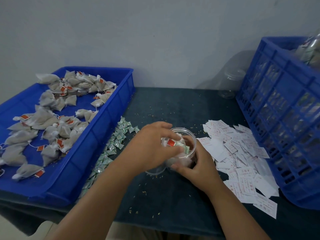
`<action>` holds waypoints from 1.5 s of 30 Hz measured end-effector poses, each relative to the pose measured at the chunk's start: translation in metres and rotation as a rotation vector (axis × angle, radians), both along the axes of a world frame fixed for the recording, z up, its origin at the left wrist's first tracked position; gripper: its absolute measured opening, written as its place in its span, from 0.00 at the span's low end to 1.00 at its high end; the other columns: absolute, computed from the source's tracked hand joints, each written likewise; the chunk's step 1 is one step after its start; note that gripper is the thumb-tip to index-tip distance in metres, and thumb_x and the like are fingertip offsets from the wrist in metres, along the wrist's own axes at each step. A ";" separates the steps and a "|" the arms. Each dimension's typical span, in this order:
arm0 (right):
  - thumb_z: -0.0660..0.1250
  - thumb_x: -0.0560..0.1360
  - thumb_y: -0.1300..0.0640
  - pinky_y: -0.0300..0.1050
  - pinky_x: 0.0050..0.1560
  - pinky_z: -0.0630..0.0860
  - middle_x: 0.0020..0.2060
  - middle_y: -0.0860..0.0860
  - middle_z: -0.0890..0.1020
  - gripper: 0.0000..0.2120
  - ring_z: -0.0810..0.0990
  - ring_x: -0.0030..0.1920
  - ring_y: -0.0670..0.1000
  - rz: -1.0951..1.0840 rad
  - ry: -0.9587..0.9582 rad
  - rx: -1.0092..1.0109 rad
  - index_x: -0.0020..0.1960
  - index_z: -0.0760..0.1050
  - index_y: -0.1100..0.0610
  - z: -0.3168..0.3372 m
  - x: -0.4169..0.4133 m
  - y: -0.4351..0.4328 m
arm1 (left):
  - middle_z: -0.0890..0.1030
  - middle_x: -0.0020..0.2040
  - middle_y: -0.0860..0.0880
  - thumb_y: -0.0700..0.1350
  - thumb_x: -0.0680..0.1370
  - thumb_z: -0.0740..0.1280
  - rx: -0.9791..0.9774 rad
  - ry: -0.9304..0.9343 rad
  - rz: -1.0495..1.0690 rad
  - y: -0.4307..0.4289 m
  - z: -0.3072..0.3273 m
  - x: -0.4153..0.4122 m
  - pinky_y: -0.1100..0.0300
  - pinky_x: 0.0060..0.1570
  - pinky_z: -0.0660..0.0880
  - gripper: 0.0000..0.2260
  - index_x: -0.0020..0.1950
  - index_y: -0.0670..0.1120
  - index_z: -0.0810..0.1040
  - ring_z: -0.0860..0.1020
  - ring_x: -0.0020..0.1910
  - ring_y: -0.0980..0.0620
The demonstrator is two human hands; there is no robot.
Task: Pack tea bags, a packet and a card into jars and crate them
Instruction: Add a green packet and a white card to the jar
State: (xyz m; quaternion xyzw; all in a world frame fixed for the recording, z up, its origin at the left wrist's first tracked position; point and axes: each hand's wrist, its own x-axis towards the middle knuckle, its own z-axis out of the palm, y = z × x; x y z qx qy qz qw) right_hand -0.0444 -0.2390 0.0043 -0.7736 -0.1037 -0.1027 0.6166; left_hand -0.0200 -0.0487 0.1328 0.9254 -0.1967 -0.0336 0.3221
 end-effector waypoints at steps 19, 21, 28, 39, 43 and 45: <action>0.77 0.66 0.31 0.49 0.60 0.85 0.59 0.39 0.86 0.34 0.86 0.57 0.40 -0.565 -0.037 0.228 0.69 0.77 0.40 0.016 0.009 -0.033 | 0.83 0.58 0.51 0.54 0.79 0.72 0.242 -0.059 0.279 -0.005 -0.087 0.044 0.53 0.57 0.77 0.16 0.66 0.53 0.82 0.81 0.59 0.48; 0.77 0.66 0.31 0.52 0.61 0.85 0.60 0.39 0.86 0.35 0.86 0.57 0.40 -0.565 -0.021 0.234 0.69 0.77 0.40 0.015 0.010 -0.033 | 0.80 0.61 0.48 0.56 0.77 0.74 0.288 -0.054 0.252 -0.009 -0.097 0.049 0.53 0.58 0.76 0.19 0.67 0.53 0.82 0.78 0.62 0.45; 0.81 0.64 0.29 0.55 0.61 0.84 0.64 0.38 0.84 0.38 0.84 0.64 0.43 -0.427 -0.036 0.094 0.71 0.75 0.37 0.010 0.009 -0.027 | 0.81 0.49 0.48 0.56 0.70 0.79 0.248 0.169 0.270 -0.010 -0.095 0.073 0.55 0.53 0.76 0.10 0.40 0.57 0.79 0.80 0.53 0.47; 0.81 0.65 0.26 0.55 0.66 0.82 0.69 0.39 0.82 0.38 0.81 0.70 0.46 -0.231 -0.075 0.076 0.71 0.73 0.32 0.002 0.011 -0.024 | 0.87 0.42 0.58 0.53 0.79 0.74 -0.593 -0.031 0.278 -0.021 -0.007 0.037 0.70 0.41 0.78 0.05 0.46 0.54 0.87 0.85 0.42 0.61; 0.83 0.68 0.32 0.63 0.66 0.82 0.70 0.47 0.82 0.41 0.82 0.70 0.53 -0.180 -0.103 0.111 0.76 0.73 0.43 -0.001 0.012 -0.025 | 0.85 0.52 0.59 0.53 0.75 0.77 -0.507 0.138 0.021 -0.031 0.012 0.025 0.67 0.51 0.75 0.04 0.42 0.56 0.88 0.83 0.51 0.62; 0.83 0.69 0.33 0.65 0.67 0.81 0.70 0.48 0.82 0.41 0.82 0.70 0.55 -0.168 -0.110 0.108 0.76 0.73 0.44 -0.001 0.010 -0.024 | 0.81 0.56 0.61 0.53 0.73 0.79 -0.291 0.100 0.024 -0.039 0.009 0.025 0.65 0.56 0.70 0.03 0.41 0.59 0.87 0.78 0.57 0.63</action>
